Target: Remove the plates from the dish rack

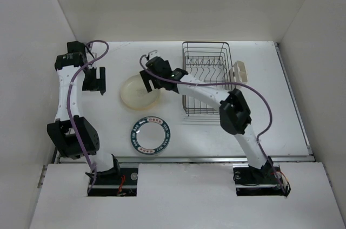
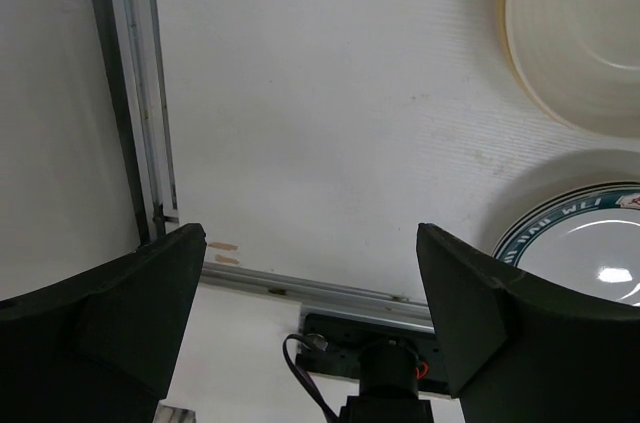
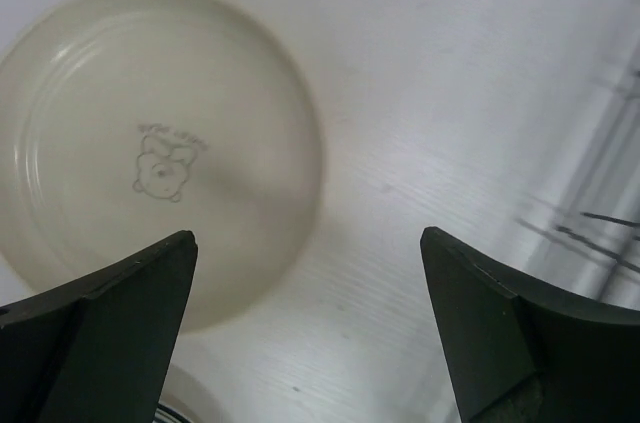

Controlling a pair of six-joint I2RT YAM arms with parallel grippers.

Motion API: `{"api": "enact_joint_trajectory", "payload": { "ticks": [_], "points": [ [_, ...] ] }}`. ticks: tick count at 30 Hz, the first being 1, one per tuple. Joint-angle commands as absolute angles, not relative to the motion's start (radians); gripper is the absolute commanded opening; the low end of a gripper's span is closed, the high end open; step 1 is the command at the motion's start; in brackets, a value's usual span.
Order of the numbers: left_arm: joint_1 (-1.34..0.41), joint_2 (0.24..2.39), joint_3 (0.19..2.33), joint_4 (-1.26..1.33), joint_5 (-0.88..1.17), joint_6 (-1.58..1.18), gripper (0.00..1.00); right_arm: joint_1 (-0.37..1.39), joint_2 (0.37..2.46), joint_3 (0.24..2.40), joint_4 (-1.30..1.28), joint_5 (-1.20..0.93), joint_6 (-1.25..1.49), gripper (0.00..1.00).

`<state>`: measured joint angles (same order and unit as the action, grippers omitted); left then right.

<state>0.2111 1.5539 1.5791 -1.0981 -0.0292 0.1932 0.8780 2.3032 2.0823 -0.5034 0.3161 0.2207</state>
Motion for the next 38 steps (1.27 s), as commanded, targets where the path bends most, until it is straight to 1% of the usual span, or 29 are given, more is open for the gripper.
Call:
{"api": "enact_joint_trajectory", "payload": {
  "ticks": [1,3,4,6,7,9,10,11,12,14,15,17,18,19,22,29,38],
  "points": [
    [0.212,1.482,1.574,-1.105,-0.067,0.19,0.85,0.844,1.998,2.051,-0.445,0.504,0.238,1.0],
    [0.212,1.444,1.559,-1.077,-0.109,0.19,0.85,0.815,1.921,2.037,-0.465,0.587,0.238,1.0],
    [0.212,1.433,1.543,-1.059,-0.124,0.18,0.85,0.766,1.851,2.016,-0.492,0.671,0.238,1.0],
    [0.212,1.413,1.53,-1.043,-0.187,0.166,0.88,0.7,1.78,1.985,-0.523,0.75,0.258,1.0],
    [0.221,1.404,1.517,-1.043,-0.211,0.157,0.9,0.624,1.746,1.964,-0.547,0.829,0.258,1.0],
    [0.221,1.388,1.506,-1.011,-0.267,0.121,0.92,0.539,1.646,1.867,-0.558,0.9,0.282,1.0],
    [0.221,1.375,1.496,-1.011,-0.323,0.108,0.94,0.491,1.614,1.829,-0.558,0.925,0.293,1.0],
    [0.221,1.364,1.496,-0.996,-0.349,0.097,0.96,0.395,1.582,1.753,-0.567,0.934,0.307,1.0],
    [0.221,1.364,1.487,-0.985,-0.369,0.088,0.96,0.347,1.515,1.714,-0.568,0.934,0.325,1.0],
    [0.221,1.341,1.476,-0.985,-0.408,0.075,1.0,0.234,1.444,1.608,-0.568,0.899,0.386,1.0],
    [0.221,1.341,1.476,-0.973,-0.408,0.06,1.0,0.21,1.371,1.571,-0.545,0.89,0.387,1.0],
    [0.221,1.332,1.476,-0.973,-0.408,0.049,1.0,0.199,1.303,1.496,-0.494,0.89,0.387,1.0],
    [0.221,1.331,1.476,-0.973,-0.408,0.049,1.0,0.199,1.272,1.424,-0.432,0.9,0.387,1.0],
    [0.221,1.331,1.476,-0.973,-0.408,0.038,1.0,0.199,1.219,1.393,-0.402,0.9,0.387,1.0],
    [0.221,1.331,1.476,-0.983,-0.388,0.038,1.0,0.199,1.143,1.324,-0.336,0.864,0.396,1.0],
    [0.221,1.342,1.486,-0.994,-0.368,0.038,1.0,0.199,1.074,1.296,-0.304,0.828,0.405,1.0],
    [0.221,1.324,1.486,-0.994,-0.368,0.038,1.0,0.199,1.063,1.296,-0.295,0.788,0.414,1.0]
  ]
}}
